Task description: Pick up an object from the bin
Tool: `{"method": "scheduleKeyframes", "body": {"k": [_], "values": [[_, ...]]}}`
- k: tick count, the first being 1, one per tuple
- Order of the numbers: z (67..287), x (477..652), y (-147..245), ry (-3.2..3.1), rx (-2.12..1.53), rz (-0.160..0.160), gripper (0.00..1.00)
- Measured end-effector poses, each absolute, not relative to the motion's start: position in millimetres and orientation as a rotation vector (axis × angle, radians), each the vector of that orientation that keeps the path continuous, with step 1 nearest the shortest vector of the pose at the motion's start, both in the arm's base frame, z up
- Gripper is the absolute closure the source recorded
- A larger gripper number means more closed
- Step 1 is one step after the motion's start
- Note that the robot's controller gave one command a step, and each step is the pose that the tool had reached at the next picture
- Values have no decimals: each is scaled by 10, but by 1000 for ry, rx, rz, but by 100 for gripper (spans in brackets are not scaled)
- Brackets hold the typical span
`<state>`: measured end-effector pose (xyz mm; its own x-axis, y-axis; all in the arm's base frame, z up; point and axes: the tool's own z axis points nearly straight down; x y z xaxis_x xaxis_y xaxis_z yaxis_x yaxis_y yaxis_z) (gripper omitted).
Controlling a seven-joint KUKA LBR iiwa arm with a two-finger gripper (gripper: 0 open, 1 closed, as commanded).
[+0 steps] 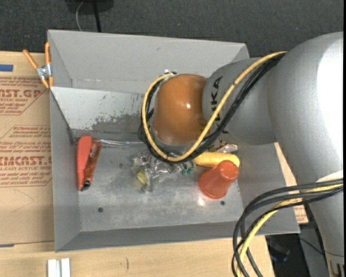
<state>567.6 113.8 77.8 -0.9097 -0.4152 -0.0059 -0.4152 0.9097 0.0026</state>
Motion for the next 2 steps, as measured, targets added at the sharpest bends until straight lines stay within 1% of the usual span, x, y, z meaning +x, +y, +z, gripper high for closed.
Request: {"method": "scheduleKeyframes", "body": {"k": [1,2], "values": [[1737,5725,1239,3063,-662,8,100],[1737,5724,1240,3063,-662,9,100]]}}
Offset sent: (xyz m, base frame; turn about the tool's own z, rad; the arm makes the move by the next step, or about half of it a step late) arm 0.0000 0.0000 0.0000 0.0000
